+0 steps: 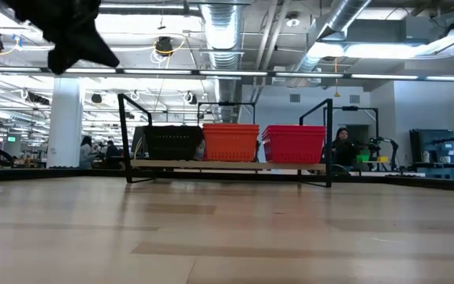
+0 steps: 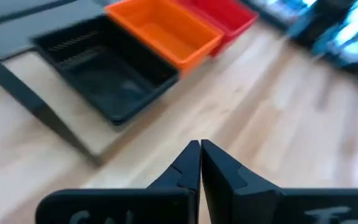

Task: Stack baskets on shelf by color
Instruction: Return to Home Position

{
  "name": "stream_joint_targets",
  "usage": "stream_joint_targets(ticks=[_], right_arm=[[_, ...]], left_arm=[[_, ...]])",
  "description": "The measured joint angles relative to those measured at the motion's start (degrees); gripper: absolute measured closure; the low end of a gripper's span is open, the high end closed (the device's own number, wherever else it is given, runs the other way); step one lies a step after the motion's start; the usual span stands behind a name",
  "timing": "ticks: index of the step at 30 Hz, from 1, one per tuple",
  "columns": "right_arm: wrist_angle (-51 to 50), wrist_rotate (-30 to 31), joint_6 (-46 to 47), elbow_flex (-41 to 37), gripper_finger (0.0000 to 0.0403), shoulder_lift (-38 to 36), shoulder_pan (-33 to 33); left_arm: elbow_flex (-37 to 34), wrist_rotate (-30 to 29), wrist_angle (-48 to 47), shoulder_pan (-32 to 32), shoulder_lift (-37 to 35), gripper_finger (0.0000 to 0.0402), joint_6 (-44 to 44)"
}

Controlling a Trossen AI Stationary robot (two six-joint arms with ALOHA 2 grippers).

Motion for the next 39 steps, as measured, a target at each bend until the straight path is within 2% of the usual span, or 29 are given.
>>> stream_joint_targets(ticks=[3, 6, 12, 13, 15, 17, 20, 23, 28, 35, 39], right_arm=[[7.7, -3.7, 2.0, -7.5, 0.0401, -4.5, 0.0], [11.1, -4.4, 6.4, -14.3, 0.0402, -10.9, 0.0], [18.0, -4.9, 10.8, -25.3, 0.0402, -25.8, 0.0], [19.6, -5.7, 11.4, -26.0, 0.0402, -25.6, 0.0], [15.7, -6.8, 11.8, -26.1, 0.0402, -25.1, 0.4], [18.3, -7.9, 10.9, -26.5, 0.0402, -23.5, 1.2], [18.4, -8.4, 12.3, -30.2, 0.0402, -23.7, 1.8], [23.2, -6.3, 12.5, -34.1, 0.0402, -25.2, 2.1], [31.1, -6.6, 15.7, -43.4, 0.0402, -25.6, 2.2], [50.6, -8.2, 21.0, -57.1, 0.0403, -25.7, 2.2], [53.9, -8.5, 21.3, -60.1, 0.0403, -25.6, 2.2]], left_arm=[[-8.9, 1.6, 9.5, 0.0, -7.7, 0.0401, 1.1], [-15.2, 1.7, 16.1, 0.1, -13.8, 0.0401, 1.9], [-20.0, 1.3, 18.1, 1.5, -20.0, 0.0402, 3.5], [-20.0, 1.3, 18.2, 2.2, -20.2, 0.0401, 4.6], [-20.0, 1.5, 19.1, 3.9, -20.7, 0.0402, 7.2], [-20.0, 2.6, 20.4, 5.9, -20.7, 0.0402, 10.1], [-20.0, 6.2, 21.7, 9.1, -20.9, 0.0401, 13.8], [-20.0, 9.4, 22.0, 12.5, -20.9, 0.0401, 15.7], [-20.0, 14.4, 22.1, 16.0, -20.9, 0.0401, 16.8], [-20.0, 16.3, 22.1, 16.5, -20.9, 0.0401, 17.3], [-20.0, 16.3, 22.1, 16.5, -20.9, 0.0402, 19.0]])
